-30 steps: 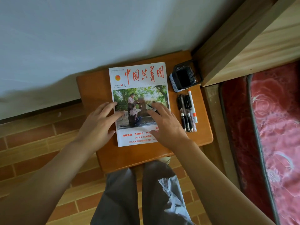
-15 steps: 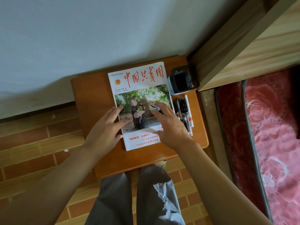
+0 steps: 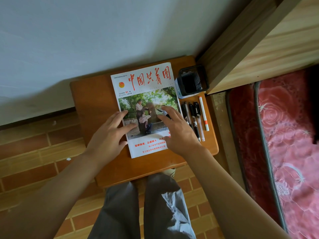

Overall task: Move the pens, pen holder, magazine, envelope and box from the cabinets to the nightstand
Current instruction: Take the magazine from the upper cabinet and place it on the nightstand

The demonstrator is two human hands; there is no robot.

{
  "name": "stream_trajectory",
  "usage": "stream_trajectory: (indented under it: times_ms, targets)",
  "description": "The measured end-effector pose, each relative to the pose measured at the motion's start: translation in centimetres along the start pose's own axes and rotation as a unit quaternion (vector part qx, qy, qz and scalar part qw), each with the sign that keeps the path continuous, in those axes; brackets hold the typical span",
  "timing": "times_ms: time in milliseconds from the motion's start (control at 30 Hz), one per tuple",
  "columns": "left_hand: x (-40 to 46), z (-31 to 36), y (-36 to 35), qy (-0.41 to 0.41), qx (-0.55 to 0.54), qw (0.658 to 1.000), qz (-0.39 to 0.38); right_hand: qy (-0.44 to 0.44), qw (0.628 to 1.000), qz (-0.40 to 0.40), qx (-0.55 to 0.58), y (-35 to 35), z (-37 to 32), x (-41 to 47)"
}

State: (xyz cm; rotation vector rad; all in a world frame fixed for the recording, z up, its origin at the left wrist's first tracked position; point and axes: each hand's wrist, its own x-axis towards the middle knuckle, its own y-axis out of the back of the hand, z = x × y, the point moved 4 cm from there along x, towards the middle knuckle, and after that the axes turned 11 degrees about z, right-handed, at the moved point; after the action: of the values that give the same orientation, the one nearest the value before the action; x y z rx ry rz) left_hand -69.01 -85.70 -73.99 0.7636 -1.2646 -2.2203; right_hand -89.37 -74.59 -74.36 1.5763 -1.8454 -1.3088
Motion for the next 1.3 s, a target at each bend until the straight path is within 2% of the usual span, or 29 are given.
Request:
stream_trajectory:
  times_ms: [700,1033,1300]
  targets:
    - [-0.4,1.8,2.2,-0.012,0.048,0.999,0.001,-0.028,0.999,-0.019,-0.034,2.3,-0.2,-1.5]
    - [-2.9,6.1,10.5,0.02,0.096,0.995,0.033,-0.051,0.998,-0.015,-0.04,9.8,-3.7,-4.1]
    - [-6.2,11.8,19.4,0.069,0.114,0.987,0.087,-0.017,0.999,0.005,-0.038,18.7,-8.7,-7.6]
